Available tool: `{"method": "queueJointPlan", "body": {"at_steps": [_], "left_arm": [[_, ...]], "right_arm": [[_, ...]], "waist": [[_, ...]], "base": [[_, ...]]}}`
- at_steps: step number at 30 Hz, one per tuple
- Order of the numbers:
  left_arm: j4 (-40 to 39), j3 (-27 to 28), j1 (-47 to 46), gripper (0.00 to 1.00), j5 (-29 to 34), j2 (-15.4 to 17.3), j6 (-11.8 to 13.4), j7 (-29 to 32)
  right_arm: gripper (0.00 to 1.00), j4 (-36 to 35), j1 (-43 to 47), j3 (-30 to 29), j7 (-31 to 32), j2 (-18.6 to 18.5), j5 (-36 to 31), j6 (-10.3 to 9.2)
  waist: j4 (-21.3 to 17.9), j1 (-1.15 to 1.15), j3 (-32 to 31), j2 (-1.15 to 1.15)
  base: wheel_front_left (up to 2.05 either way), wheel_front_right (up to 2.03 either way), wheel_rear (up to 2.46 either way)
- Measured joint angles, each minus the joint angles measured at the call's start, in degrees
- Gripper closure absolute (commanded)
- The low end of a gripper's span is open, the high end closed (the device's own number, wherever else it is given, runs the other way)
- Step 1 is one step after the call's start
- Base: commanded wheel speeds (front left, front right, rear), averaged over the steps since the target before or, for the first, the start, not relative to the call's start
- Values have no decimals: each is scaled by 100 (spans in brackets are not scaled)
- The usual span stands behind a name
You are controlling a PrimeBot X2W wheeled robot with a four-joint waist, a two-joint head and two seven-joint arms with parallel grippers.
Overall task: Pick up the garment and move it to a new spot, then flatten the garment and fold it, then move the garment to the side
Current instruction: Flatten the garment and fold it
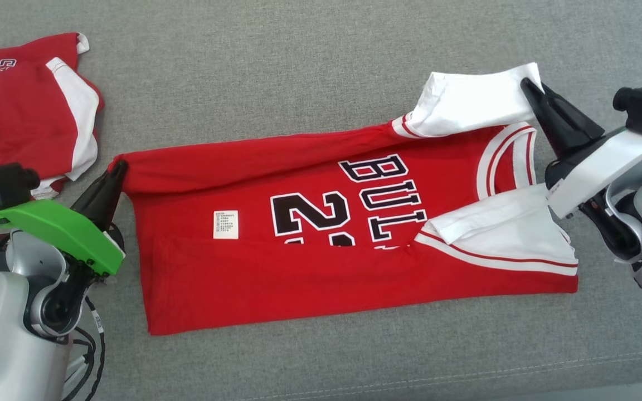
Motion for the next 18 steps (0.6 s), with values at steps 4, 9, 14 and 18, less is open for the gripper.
{"method": "queueJointPlan", "body": {"at_steps": [4,9,14,18], "left_arm": [[-56,41,97,100,-4,31,-4,-124],[-140,15,210,100,-4,29,-31,-222],[-169,1,408,100,-8,32,-31,-309],[-177,-65,514,100,-48,11,-31,-361]], "right_arm": [[100,-123,278,-3,-69,1,56,-74],[100,-272,653,-36,-131,-21,121,-176],[100,-459,918,-35,-165,-23,158,-272],[100,-569,1154,-34,-199,-25,194,-333]], "waist": [[-36,0,-51,0],[-32,0,-130,0],[-27,0,-183,0],[-23,0,-233,0]], "base": [[0,0,0],[0,0,0],[0,0,0],[0,0,0]]}}
